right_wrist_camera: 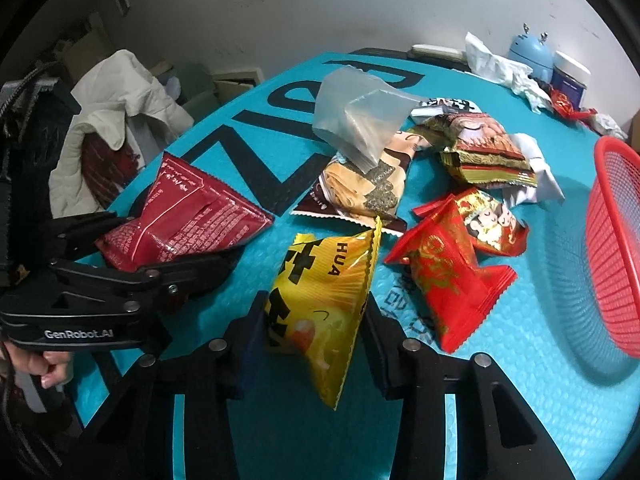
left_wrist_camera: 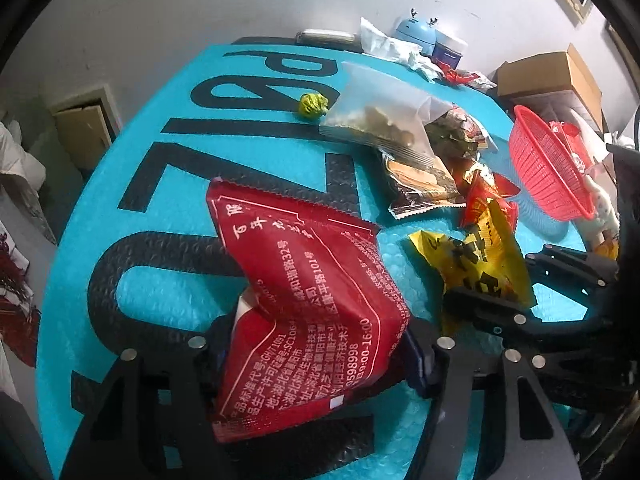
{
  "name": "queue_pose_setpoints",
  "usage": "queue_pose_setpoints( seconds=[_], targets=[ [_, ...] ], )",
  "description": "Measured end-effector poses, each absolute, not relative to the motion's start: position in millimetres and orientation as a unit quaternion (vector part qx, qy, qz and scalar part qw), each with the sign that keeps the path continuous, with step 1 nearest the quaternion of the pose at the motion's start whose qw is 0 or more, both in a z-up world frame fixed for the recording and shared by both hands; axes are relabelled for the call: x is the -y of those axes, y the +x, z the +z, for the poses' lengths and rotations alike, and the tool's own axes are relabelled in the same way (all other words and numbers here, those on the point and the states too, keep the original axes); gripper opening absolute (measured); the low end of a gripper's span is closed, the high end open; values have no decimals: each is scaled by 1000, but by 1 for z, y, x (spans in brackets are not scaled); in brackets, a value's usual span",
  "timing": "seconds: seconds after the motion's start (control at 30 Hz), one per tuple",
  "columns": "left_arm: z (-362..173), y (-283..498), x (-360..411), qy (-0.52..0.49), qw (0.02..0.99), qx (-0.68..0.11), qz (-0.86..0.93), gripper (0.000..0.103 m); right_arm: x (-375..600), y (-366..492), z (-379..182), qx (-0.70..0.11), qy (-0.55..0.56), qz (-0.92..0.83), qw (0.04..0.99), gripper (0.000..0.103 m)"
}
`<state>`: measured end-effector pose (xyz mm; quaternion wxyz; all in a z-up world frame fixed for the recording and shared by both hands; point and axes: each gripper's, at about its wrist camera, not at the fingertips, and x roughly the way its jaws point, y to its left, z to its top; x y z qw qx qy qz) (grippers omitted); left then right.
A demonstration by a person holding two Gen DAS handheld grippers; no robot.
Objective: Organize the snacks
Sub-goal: 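Lift both bags and carry them toward the red mesh basket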
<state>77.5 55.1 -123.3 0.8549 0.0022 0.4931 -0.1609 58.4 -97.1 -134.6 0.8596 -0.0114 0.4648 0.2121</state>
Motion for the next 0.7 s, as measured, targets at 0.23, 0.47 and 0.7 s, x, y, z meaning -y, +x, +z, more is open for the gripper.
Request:
queue_pose_setpoints(
  seconds=[0.23,0.47,0.7],
  targets=[
    [-115,65,-53,3,858,-487,-164,58,99,47,-127,-458,-2,216,862,42],
    [-100,47,-49,4,863,-475,-173,58,99,28,-116,-445,1,222,867,42],
    [-88,28,-37,6,866,-464,-185,58,112,7,-104,-431,13,222,875,42]
  ],
)
